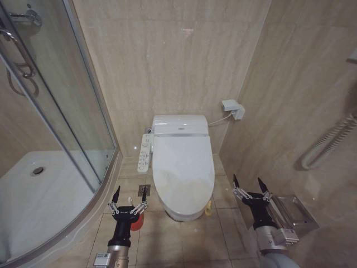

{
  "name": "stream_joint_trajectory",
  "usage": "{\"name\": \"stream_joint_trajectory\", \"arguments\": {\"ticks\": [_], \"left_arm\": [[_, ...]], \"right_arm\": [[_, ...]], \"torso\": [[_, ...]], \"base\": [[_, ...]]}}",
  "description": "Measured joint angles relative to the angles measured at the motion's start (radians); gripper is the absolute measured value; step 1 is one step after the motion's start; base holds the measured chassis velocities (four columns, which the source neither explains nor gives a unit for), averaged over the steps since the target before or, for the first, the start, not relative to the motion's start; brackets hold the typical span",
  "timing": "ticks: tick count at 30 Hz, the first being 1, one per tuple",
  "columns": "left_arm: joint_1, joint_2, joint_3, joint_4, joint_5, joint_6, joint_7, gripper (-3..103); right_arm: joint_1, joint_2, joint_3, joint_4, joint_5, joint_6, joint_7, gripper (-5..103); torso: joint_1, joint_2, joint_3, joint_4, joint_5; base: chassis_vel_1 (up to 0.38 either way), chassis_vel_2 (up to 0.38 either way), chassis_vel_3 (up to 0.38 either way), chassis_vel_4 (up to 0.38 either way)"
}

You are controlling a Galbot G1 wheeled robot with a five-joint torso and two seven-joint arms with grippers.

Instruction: Open the toilet lid, clean the toilet bowl with a toilet brush, close the toilet lid, and flush.

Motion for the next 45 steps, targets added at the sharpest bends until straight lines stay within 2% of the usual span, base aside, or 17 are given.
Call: {"name": "stream_joint_trajectory", "arguments": {"ticks": [6,8,13,18,24,28,45], "left_arm": [[0.000,0.000,0.000,0.000,0.000,0.000,0.000,100],[0.000,0.000,0.000,0.000,0.000,0.000,0.000,100],[0.000,0.000,0.000,0.000,0.000,0.000,0.000,100],[0.000,0.000,0.000,0.000,0.000,0.000,0.000,100],[0.000,0.000,0.000,0.000,0.000,0.000,0.000,100],[0.000,0.000,0.000,0.000,0.000,0.000,0.000,100],[0.000,0.000,0.000,0.000,0.000,0.000,0.000,100]], "right_arm": [[-0.004,-0.024,-0.014,-0.024,-0.088,-0.012,-0.039,100],[-0.008,-0.061,-0.032,-0.065,-0.135,-0.024,-0.044,100],[-0.019,-0.126,-0.055,-0.148,-0.174,-0.005,-0.039,100],[-0.010,-0.162,-0.068,-0.221,-0.167,-0.002,-0.023,100],[0.012,-0.175,-0.097,-0.290,-0.160,-0.001,-0.004,100],[0.032,-0.186,-0.121,-0.358,-0.162,0.026,-0.006,100],[0.139,-0.188,-0.200,-0.576,-0.229,0.069,0.033,100]], "torso": [[-0.001,0.000,0.000,-0.0003,0.0000],[-0.001,0.000,-0.001,-0.0001,0.0001],[-0.001,0.000,0.000,-0.0002,0.0002],[-0.001,0.000,0.000,-0.0001,0.0002],[-0.001,0.000,0.000,-0.0001,0.0000],[-0.001,0.000,0.000,0.0000,0.0000],[-0.001,0.000,0.000,0.0000,0.0000]], "base": [[-0.006,0.007,0.010,-0.011],[0.027,-0.051,-0.046,0.029],[0.005,-0.010,-0.009,0.006],[0.000,0.000,0.000,0.000],[0.000,0.000,0.000,0.000],[0.000,0.000,0.000,0.000],[0.000,0.000,0.000,0.000]]}}
